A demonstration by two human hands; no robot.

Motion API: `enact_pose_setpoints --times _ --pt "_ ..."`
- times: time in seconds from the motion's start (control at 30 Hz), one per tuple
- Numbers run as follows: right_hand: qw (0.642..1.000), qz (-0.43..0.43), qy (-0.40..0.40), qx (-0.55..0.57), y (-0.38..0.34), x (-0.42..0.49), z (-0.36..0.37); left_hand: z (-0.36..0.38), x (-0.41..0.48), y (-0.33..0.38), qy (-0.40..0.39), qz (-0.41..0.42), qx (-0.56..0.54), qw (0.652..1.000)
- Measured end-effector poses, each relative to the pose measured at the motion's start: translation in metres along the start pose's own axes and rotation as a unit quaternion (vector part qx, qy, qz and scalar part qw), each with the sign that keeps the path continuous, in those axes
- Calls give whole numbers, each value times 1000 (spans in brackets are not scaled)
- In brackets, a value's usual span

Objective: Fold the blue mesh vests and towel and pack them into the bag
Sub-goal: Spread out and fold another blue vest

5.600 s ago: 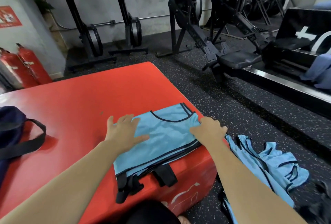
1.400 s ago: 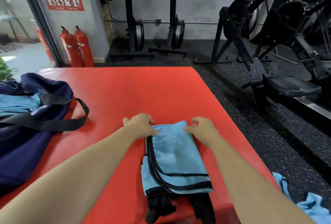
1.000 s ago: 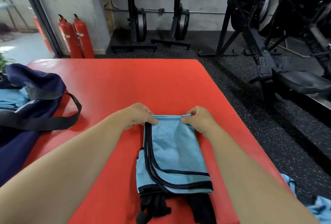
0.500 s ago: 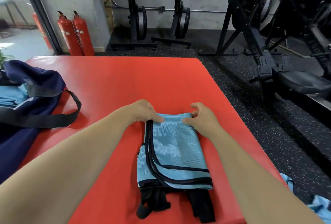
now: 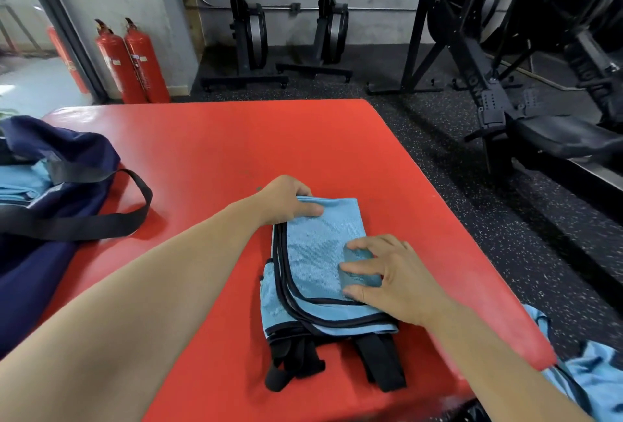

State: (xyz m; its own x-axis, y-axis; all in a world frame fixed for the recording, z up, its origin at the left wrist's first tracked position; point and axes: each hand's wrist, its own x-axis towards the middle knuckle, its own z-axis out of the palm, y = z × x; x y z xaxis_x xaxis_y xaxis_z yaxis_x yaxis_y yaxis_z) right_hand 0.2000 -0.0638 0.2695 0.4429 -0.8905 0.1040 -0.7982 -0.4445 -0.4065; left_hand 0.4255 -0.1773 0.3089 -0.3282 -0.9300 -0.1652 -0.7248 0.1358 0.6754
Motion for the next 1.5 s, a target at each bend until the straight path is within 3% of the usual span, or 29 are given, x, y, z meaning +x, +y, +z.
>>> enact_pose_setpoints --times 0.1,0.2,0.27,0.43,0.53,0.6,0.77,0.87,0.93,1.0,1.03,1.07,1.13,1.2,1.27,1.5 --pt "995 49 13 87 0 -2 1 -8 -14 15 19 51 -2 999" --pt "922 151 148 324 -4 -7 -6 -13 -41 33 25 98 8 995" --pt "885 193 188 379 -11 -11 -20 -13 -64 42 36 133 46 989" --pt "815 312 129 471 -38 -18 -44 15 -114 39 75 275 190 940" --pt "805 375 100 448 -45 -20 -44 41 -137 26 76 308 270 909" --pt "812 383 94 430 -50 -23 -38 53 -147 18 83 303 301 900" --pt "867 374 116 309 -49 -30 -19 62 -164 19 89 268 319 905" --pt "898 394 80 179 -48 -33 -14 59 -175 23 39 188 303 934" --pt "913 383 85 115 -52 -35 -12 53 -178 26 45 131 204 969" --pt "936 328 126 30 -63 -33 -17 46 -172 33 103 93 76 987" --pt "950 278 139 -19 -71 -32 -20 45 -167 36 128 77 61 987" --pt "966 216 133 -58 -79 -31 -22 46 -163 39 132 59 91 985" --pt "987 96 43 -123 -90 -30 -19 58 -162 38 74 17 207 975" --pt "981 57 -72 -171 -87 -37 -9 75 -166 26 7 -11 291 957" --pt "974 78 -132 -165 -72 -47 4 86 -171 11 -13 -14 313 949" --pt "982 89 -115 -119 -55 -55 24 96 -169 -2 -10 -15 283 959"
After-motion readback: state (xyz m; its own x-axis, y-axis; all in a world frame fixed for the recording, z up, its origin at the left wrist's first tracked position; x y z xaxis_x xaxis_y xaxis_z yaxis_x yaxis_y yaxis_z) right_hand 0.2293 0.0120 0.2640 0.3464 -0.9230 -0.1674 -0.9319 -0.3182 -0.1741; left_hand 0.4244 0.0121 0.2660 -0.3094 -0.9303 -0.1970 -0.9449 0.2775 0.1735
